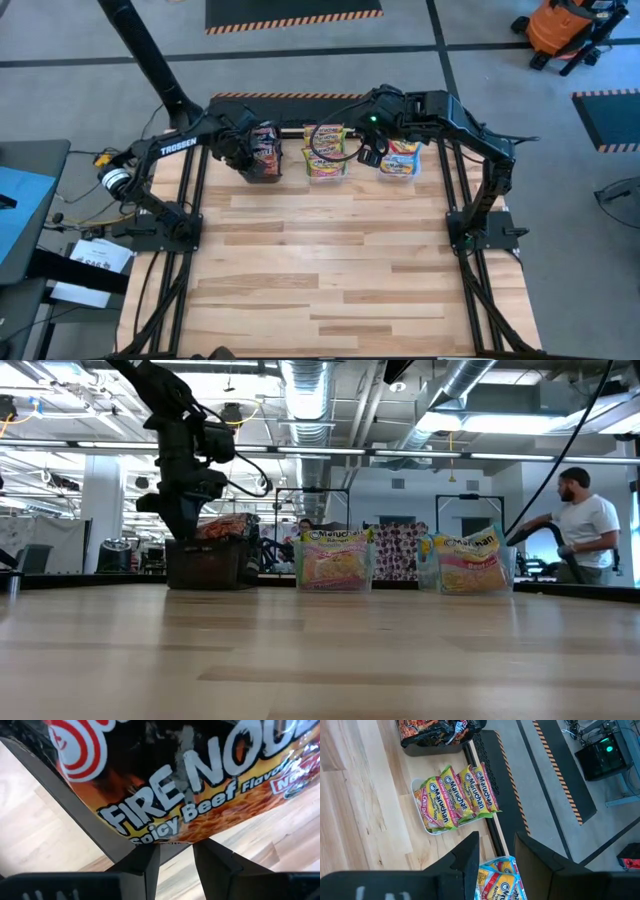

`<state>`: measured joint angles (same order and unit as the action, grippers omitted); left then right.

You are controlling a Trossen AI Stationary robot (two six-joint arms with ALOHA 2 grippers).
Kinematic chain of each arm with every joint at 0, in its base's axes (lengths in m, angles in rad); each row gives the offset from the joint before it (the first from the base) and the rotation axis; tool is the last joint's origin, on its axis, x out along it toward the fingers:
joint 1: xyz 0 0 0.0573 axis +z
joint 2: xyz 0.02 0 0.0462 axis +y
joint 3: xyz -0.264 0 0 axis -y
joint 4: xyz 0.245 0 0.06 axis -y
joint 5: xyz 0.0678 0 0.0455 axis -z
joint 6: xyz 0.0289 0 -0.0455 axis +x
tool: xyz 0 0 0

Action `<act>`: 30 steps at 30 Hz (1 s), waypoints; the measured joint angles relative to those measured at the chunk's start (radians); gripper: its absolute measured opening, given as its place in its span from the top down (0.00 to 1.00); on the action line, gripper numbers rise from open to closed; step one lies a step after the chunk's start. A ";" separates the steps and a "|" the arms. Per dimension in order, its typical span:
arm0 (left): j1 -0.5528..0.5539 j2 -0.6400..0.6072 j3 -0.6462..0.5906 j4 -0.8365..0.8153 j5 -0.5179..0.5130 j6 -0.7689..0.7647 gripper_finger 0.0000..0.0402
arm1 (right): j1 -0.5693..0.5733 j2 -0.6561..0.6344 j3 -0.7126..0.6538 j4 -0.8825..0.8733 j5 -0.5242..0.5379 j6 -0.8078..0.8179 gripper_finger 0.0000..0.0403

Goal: Sort Maruchan noodles
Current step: Put the black noodle pack into the black bin

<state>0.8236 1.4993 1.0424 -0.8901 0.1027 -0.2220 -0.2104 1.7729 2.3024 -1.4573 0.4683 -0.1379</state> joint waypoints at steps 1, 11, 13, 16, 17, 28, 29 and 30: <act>0.000 -0.006 -0.002 0.003 0.010 0.000 0.74 | 0.000 0.000 0.000 0.000 0.000 0.000 0.64; 0.000 -0.071 -0.005 0.000 -0.028 -0.006 0.75 | 0.000 0.000 0.000 0.000 0.000 0.000 0.64; -0.001 -0.081 -0.005 -0.001 -0.025 -0.010 0.75 | 0.000 0.000 0.000 0.000 0.000 0.000 0.64; -0.001 -0.098 -0.005 -0.001 -0.018 -0.028 0.75 | 0.000 0.000 0.000 0.000 0.000 0.000 0.64; -0.001 -0.102 -0.005 -0.001 -0.018 -0.035 0.75 | 0.000 0.000 0.000 -0.001 0.000 0.000 0.64; -0.063 -0.124 -0.003 0.182 0.151 -0.103 0.75 | 0.000 0.000 0.000 -0.001 0.000 0.000 0.64; -0.074 -0.123 -0.003 0.207 0.151 -0.109 0.75 | 0.000 0.000 0.000 -0.001 0.000 0.000 0.64; -0.084 -0.123 -0.003 0.225 0.148 -0.117 0.75 | 0.000 0.000 0.000 -0.001 0.000 -0.001 0.64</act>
<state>0.7397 1.3761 1.0393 -0.6656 0.2507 -0.3387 -0.2104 1.7726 2.3024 -1.4584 0.4685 -0.1386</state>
